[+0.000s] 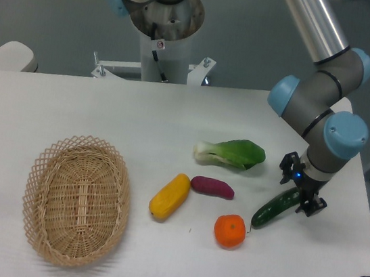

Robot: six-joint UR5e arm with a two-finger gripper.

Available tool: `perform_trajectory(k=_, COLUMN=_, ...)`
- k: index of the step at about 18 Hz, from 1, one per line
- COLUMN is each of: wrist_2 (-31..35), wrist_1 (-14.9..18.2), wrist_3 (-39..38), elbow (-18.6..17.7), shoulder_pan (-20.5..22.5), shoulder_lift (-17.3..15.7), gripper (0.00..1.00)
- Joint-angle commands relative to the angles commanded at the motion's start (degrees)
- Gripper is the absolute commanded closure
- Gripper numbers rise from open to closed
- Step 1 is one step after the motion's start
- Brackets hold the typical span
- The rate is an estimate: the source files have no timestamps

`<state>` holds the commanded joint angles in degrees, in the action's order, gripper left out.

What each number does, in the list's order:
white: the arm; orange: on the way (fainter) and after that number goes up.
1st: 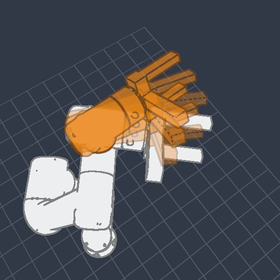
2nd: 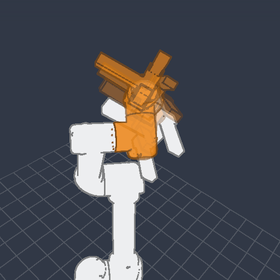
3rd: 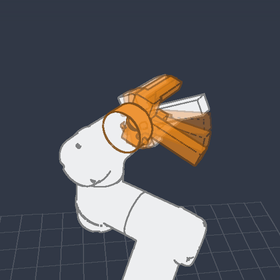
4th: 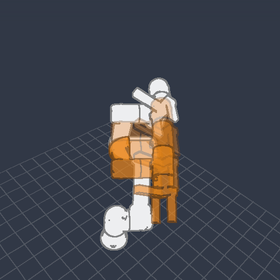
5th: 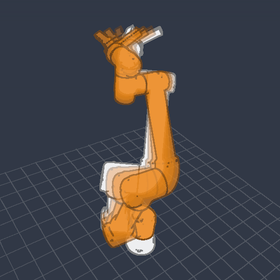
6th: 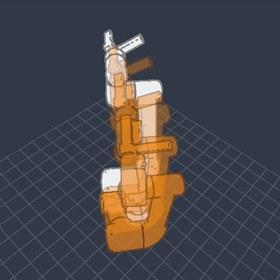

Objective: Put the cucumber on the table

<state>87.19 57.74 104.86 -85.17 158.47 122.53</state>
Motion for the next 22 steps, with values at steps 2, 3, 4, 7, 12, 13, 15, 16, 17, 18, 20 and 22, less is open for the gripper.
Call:
perform_trajectory(k=2, wrist_2=-0.18, wrist_1=0.44, wrist_3=-5.77, elbow=0.96, shoulder_pan=-1.31, shoulder_lift=-1.41, gripper=0.00)
perform_trajectory(k=3, wrist_2=0.00, wrist_1=0.44, wrist_3=-9.20, elbow=1.58, shoulder_pan=-2.89, shoulder_lift=-1.94, gripper=0.00)
perform_trajectory(k=4, wrist_2=-0.17, wrist_1=0.53, wrist_3=-11.50, elbow=1.84, shoulder_pan=-4.21, shoulder_lift=-2.64, gripper=0.00)
perform_trajectory(k=7, wrist_2=-0.44, wrist_1=0.44, wrist_3=-13.80, elbow=1.58, shoulder_pan=-7.99, shoulder_lift=-5.19, gripper=0.00)
perform_trajectory(k=12, wrist_2=-0.26, wrist_1=0.26, wrist_3=-20.30, elbow=1.67, shoulder_pan=-12.04, shoulder_lift=-7.56, gripper=0.00)
perform_trajectory(k=13, wrist_2=0.00, wrist_1=0.26, wrist_3=-20.57, elbow=1.93, shoulder_pan=-12.65, shoulder_lift=-7.83, gripper=0.00)
perform_trajectory(k=15, wrist_2=0.35, wrist_1=0.61, wrist_3=-20.92, elbow=1.76, shoulder_pan=-13.44, shoulder_lift=-8.97, gripper=0.00)
perform_trajectory(k=16, wrist_2=0.35, wrist_1=0.62, wrist_3=-21.79, elbow=1.59, shoulder_pan=-13.97, shoulder_lift=-9.32, gripper=0.00)
perform_trajectory(k=17, wrist_2=0.44, wrist_1=0.70, wrist_3=-23.54, elbow=1.50, shoulder_pan=-14.41, shoulder_lift=-9.50, gripper=0.00)
perform_trajectory(k=18, wrist_2=0.79, wrist_1=0.70, wrist_3=-24.60, elbow=1.23, shoulder_pan=-15.11, shoulder_lift=-10.11, gripper=0.00)
perform_trajectory(k=20, wrist_2=2.54, wrist_1=0.88, wrist_3=-25.05, elbow=1.06, shoulder_pan=-17.13, shoulder_lift=-10.73, gripper=0.00)
perform_trajectory(k=22, wrist_2=4.74, wrist_1=1.32, wrist_3=-26.28, elbow=1.06, shoulder_pan=-19.06, shoulder_lift=-10.91, gripper=0.00)
